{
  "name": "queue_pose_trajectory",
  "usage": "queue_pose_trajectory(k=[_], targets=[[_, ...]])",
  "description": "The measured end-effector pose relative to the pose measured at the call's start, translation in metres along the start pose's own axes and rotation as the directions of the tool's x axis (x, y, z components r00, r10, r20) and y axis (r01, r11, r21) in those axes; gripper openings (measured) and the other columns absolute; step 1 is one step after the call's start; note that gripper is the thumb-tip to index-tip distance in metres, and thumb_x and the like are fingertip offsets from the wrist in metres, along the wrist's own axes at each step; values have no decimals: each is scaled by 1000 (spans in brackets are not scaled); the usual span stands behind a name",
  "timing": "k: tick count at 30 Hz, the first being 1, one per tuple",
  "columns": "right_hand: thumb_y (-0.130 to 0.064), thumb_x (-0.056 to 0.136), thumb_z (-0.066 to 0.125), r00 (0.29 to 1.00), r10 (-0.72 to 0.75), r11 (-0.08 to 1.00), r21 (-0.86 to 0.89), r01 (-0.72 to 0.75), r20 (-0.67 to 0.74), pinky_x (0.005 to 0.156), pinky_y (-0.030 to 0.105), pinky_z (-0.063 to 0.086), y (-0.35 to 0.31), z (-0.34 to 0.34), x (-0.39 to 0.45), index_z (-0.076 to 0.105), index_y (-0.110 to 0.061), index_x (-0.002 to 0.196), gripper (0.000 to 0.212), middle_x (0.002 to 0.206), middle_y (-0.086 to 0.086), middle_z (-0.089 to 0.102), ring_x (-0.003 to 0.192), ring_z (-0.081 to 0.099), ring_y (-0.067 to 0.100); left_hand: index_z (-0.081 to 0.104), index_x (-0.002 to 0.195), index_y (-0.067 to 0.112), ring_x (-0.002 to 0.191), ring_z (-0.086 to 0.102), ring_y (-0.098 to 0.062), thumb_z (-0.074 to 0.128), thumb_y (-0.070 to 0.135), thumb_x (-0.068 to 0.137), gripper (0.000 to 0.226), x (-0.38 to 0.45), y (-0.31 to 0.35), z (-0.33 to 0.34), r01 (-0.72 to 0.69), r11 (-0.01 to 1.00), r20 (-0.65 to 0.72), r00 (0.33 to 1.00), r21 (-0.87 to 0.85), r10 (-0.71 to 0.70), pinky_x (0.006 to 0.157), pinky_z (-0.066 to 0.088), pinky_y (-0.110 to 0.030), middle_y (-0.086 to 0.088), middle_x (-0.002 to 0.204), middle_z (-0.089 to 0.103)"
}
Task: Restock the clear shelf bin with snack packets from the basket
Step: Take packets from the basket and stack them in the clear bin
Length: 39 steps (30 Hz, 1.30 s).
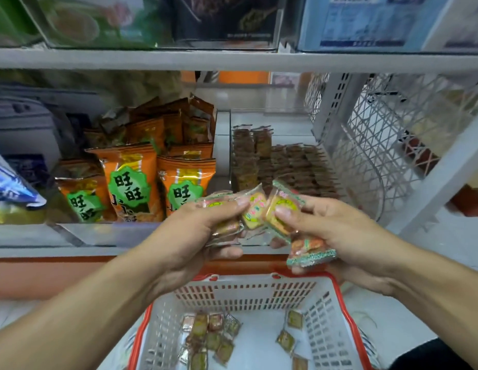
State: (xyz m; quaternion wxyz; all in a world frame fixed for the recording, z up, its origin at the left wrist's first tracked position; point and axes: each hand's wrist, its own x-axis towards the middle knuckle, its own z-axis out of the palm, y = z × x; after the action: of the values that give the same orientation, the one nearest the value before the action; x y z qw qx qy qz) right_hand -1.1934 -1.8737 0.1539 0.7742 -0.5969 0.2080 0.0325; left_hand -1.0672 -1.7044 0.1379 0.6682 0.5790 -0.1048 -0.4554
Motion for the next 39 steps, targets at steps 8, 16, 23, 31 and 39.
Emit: queue_pose_trajectory(k=[8, 16, 23, 31, 39], targets=[[-19, 68, 77, 996, 46, 958, 286, -22, -79, 43, 26, 54, 7, 14, -4, 75, -10, 105, 38, 92, 16, 70, 62, 64, 17, 85, 84, 18, 79, 77, -12, 88, 33, 51, 36, -2, -15, 10, -113, 956, -172, 983, -271, 68, 47, 56, -21, -7, 86, 79], [-37, 86, 69, 989, -4, 960, 277, 46, -150, 49, 31, 55, 28, 37, -1, 78, -17, 104, 29, 99, 19, 76, 74, 70, 21, 84, 89, 14, 67, 76, -24, 84, 28, 58, 34, -3, -17, 20, -38, 969, -74, 997, -243, 20, 48, 58, -22, -16, 93, 79], [-37, 83, 71, 949, -244, 964, 56, 259, -198, 80, 45, 60, 12, 16, -1, 76, -23, 110, 30, 107, 13, 77, 94, 72, 26, 82, 96, 27, 71, 73, -8, 61, 80, 57, 69, 1, -10, 20, 2, 994, -119, 993, -106, -15, 40, 48, -20, 2, 98, 80], [-29, 82, 77, 982, -142, 977, -142, 159, 125, 62, 31, 58, -2, 2, -8, 72, -23, 114, 32, 106, 11, 76, 83, 72, 21, 83, 81, 16, 63, 70, -17, 50, 71, 90, 65, 2, -16, 21, 39, 997, -180, 982, -64, -50, 53, 56, -28, -11, 82, 78], [-27, 89, 67, 983, 125, 902, 428, -57, -133, 43, 28, 52, 34, 35, 0, 71, -14, 114, 29, 95, 18, 77, 74, 74, 22, 76, 105, 16, 88, 71, -13, 53, 23, 102, 25, 6, -16, 29, -263, 930, -260, 946, -257, 196, 84, 59, -32, -15, 116, 74]])
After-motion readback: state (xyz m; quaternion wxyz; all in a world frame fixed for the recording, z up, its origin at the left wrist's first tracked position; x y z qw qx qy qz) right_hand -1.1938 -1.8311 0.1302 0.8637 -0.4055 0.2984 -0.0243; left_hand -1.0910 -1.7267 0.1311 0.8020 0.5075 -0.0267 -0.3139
